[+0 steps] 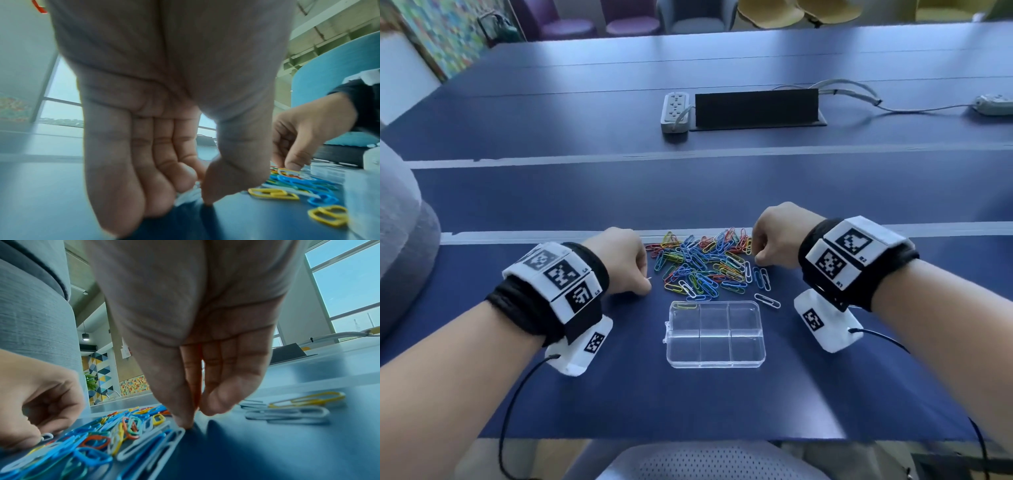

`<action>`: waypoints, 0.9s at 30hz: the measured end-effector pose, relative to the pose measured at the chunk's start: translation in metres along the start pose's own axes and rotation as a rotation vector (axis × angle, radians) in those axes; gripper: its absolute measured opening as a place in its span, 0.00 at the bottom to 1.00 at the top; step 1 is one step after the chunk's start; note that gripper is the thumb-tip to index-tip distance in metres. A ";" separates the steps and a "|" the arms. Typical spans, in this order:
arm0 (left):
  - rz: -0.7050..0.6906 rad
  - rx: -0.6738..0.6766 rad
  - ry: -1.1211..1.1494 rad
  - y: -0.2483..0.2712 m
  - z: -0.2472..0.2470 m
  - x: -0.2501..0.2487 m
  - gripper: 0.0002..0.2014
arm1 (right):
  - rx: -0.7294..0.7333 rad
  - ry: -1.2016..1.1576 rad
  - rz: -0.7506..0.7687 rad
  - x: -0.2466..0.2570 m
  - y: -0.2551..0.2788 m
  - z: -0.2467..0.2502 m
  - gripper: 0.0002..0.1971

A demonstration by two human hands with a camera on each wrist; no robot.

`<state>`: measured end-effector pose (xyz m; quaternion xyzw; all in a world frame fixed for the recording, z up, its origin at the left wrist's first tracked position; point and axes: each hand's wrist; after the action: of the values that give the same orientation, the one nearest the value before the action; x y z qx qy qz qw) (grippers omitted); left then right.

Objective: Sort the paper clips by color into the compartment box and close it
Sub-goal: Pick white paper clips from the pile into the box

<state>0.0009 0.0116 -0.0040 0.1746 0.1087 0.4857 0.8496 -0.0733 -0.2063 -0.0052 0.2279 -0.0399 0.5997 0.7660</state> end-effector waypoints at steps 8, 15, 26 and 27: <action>-0.192 -0.155 0.210 -0.009 0.009 0.004 0.07 | -0.075 -0.034 -0.038 -0.015 -0.011 0.011 0.10; -0.308 -0.092 0.252 -0.011 0.012 -0.014 0.09 | -0.052 0.053 0.041 -0.001 -0.014 0.001 0.03; -0.476 -0.021 0.003 -0.014 -0.001 -0.021 0.11 | -0.012 0.092 0.084 0.003 -0.010 -0.002 0.07; -0.497 -0.018 -0.025 -0.014 0.000 -0.021 0.10 | -0.018 0.089 0.089 0.001 -0.010 -0.001 0.05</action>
<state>0.0011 -0.0132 -0.0094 0.1410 0.1335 0.2606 0.9457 -0.0644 -0.2063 -0.0090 0.1919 -0.0213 0.6425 0.7416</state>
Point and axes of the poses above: each hand's wrist, its own y-axis away from the middle knuckle, its own z-axis out of the back of the hand, x = y × z, and after that the axes turned 7 degrees about -y, right-handed
